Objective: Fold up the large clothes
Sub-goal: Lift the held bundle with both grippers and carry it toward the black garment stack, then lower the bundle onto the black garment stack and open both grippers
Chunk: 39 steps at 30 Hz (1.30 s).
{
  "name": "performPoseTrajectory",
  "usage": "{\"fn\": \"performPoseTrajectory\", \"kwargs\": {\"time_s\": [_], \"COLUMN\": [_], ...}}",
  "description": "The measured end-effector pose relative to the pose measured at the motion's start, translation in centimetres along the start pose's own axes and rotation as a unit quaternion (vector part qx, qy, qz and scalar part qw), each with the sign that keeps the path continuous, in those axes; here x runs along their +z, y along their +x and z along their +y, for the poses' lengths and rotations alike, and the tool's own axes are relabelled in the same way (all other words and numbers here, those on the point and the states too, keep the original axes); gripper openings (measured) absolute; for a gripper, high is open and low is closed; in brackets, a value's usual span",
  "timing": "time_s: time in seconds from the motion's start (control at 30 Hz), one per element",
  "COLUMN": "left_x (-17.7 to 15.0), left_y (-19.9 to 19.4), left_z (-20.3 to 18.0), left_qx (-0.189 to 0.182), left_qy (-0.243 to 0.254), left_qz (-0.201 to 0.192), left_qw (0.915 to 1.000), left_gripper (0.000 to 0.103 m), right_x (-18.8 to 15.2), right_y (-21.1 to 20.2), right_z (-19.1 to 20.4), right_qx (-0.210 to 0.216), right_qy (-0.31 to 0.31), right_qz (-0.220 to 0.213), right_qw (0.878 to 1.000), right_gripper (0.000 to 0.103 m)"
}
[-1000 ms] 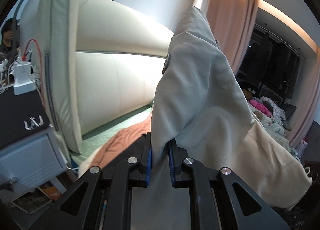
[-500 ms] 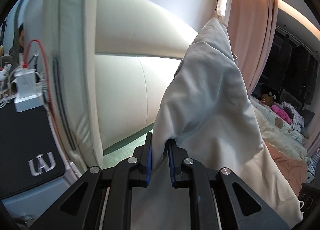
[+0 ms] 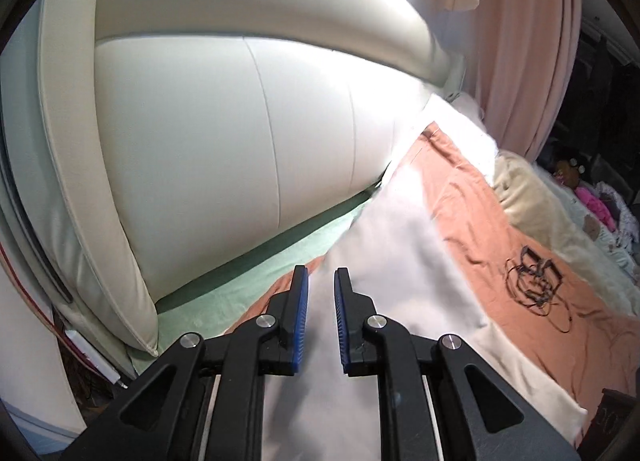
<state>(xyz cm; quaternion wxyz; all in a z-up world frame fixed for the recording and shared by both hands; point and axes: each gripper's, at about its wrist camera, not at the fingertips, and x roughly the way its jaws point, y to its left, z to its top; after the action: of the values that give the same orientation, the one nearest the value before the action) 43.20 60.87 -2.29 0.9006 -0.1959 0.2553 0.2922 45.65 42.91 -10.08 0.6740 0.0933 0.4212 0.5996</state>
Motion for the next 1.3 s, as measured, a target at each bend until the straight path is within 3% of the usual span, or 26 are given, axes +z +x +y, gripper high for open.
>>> {"fn": "performPoseTrajectory", "kwargs": {"time_s": [0.17, 0.27, 0.33, 0.4, 0.57, 0.6, 0.77, 0.83, 0.97, 1.07, 1.13, 1.17, 1.3], "left_x": [-4.6, -7.4, -9.5, -10.5, -13.5, -14.0, -17.1, -19.2, -21.1, -21.5, -21.8, -22.0, -21.7], "left_y": [1.2, 0.4, -1.1, -2.1, -6.1, -6.6, -7.9, -7.3, -6.4, -5.1, -4.7, -4.3, -3.2], "left_z": [0.4, 2.3, 4.4, 6.0, 9.1, 9.4, 11.0, 12.0, 12.4, 12.5, 13.1, 13.3, 13.8], "left_qx": [0.003, -0.01, -0.014, -0.007, 0.011, 0.013, 0.014, 0.015, -0.013, -0.025, -0.005, -0.011, -0.016], "left_qy": [0.013, 0.008, -0.011, -0.03, -0.064, -0.069, -0.092, -0.115, -0.141, -0.161, -0.176, -0.182, -0.199], "left_qz": [0.079, 0.105, 0.118, 0.124, 0.092, 0.089, 0.095, 0.12, 0.13, 0.129, 0.116, 0.113, 0.109], "left_qw": [0.9968, 0.9944, 0.9929, 0.9918, 0.9936, 0.9935, 0.9911, 0.986, 0.9814, 0.9782, 0.9775, 0.9768, 0.9736], "left_gripper": [0.015, 0.015, 0.023, 0.053, 0.087, 0.091, 0.095, 0.095, 0.095, 0.095, 0.084, 0.065, 0.042], "right_x": [-2.7, -4.5, -5.2, -5.5, -5.6, -5.7, -6.3, -6.7, -7.2, -6.9, -6.4, -6.3, -5.1], "right_y": [2.4, 3.1, 3.0, 3.0, 2.7, 2.5, 2.6, 2.4, 2.9, 2.9, 2.9, 2.8, 3.2], "right_z": [-8.2, -11.1, -11.7, -11.9, -10.6, -10.5, -10.0, -9.9, -9.6, -9.2, -8.7, -8.5, -7.2], "right_qx": [-0.051, -0.038, -0.031, -0.026, -0.027, -0.027, -0.018, -0.014, -0.006, -0.012, -0.01, -0.007, -0.014], "right_qy": [0.084, 0.114, 0.124, 0.13, 0.131, 0.13, 0.137, 0.136, 0.124, 0.112, 0.103, 0.1, 0.078], "right_qz": [0.02, 0.033, 0.036, 0.038, 0.045, 0.048, 0.053, 0.055, 0.073, 0.069, 0.061, 0.058, 0.059], "right_qw": [0.995, 0.992, 0.991, 0.99, 0.99, 0.99, 0.989, 0.989, 0.99, 0.991, 0.993, 0.993, 0.995], "right_gripper": [0.014, 0.016, 0.018, 0.021, 0.033, 0.034, 0.041, 0.042, 0.041, 0.03, 0.023, 0.019, 0.015]}}
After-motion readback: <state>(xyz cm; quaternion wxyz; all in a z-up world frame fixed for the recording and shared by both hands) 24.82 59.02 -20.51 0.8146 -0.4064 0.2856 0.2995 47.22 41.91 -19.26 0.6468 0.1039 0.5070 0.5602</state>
